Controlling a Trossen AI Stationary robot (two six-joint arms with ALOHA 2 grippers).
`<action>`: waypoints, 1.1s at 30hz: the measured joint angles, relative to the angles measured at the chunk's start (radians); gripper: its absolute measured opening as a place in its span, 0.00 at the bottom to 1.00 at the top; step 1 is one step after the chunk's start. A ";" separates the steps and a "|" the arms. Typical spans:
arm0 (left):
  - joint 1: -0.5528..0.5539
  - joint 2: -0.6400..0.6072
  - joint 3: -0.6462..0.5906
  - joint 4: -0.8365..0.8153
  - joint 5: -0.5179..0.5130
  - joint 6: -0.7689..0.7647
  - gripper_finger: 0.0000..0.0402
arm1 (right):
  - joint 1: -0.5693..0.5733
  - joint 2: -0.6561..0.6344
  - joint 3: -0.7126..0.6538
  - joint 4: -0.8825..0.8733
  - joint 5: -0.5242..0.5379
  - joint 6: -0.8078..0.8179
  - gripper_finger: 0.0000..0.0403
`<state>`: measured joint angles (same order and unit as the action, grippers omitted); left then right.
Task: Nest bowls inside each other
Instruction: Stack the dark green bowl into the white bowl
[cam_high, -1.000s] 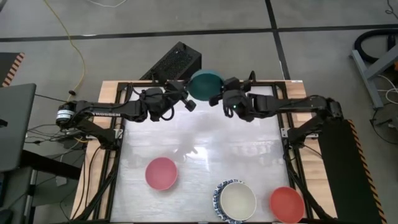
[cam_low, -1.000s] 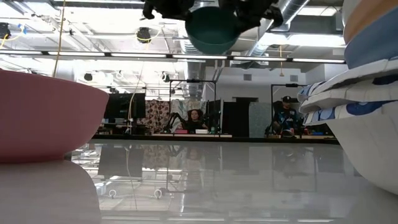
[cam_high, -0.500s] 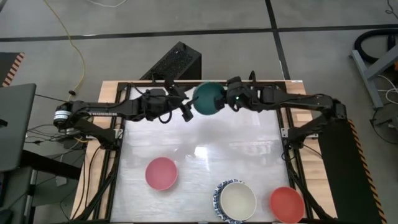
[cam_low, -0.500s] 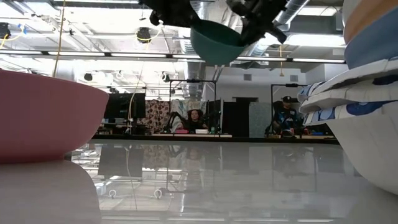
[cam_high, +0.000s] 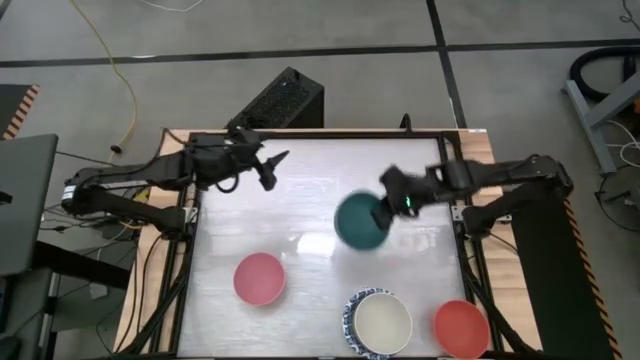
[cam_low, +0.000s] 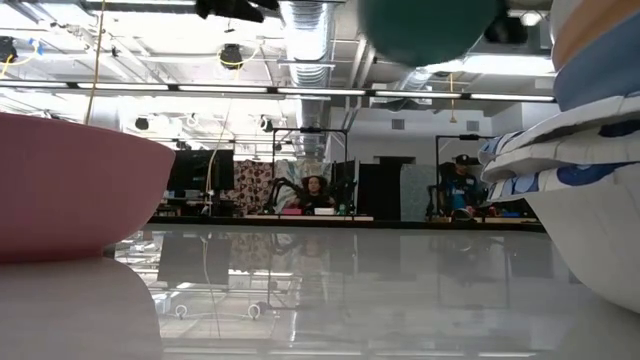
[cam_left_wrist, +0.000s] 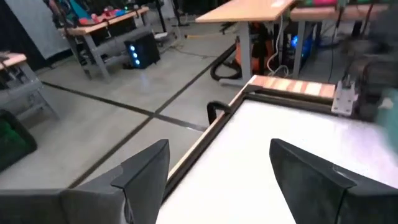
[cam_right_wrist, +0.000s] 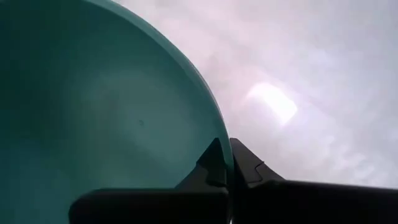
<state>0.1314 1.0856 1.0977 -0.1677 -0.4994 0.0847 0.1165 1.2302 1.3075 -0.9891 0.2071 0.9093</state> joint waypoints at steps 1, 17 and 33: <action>0.000 -0.016 0.000 -0.012 -0.001 -0.015 0.66 | 0.051 -0.002 0.000 0.003 -0.003 0.039 0.01; 0.000 -0.067 -0.001 -0.142 -0.004 -0.133 0.66 | 0.594 0.171 -0.003 0.028 0.022 0.572 0.01; 0.000 -0.019 -0.002 -0.141 -0.004 -0.217 0.66 | 0.689 0.281 -0.003 0.030 -0.068 0.694 0.01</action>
<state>0.1310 1.0668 1.0954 -0.3088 -0.5031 -0.1319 0.8055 1.5112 1.3045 -0.9593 0.1390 1.6028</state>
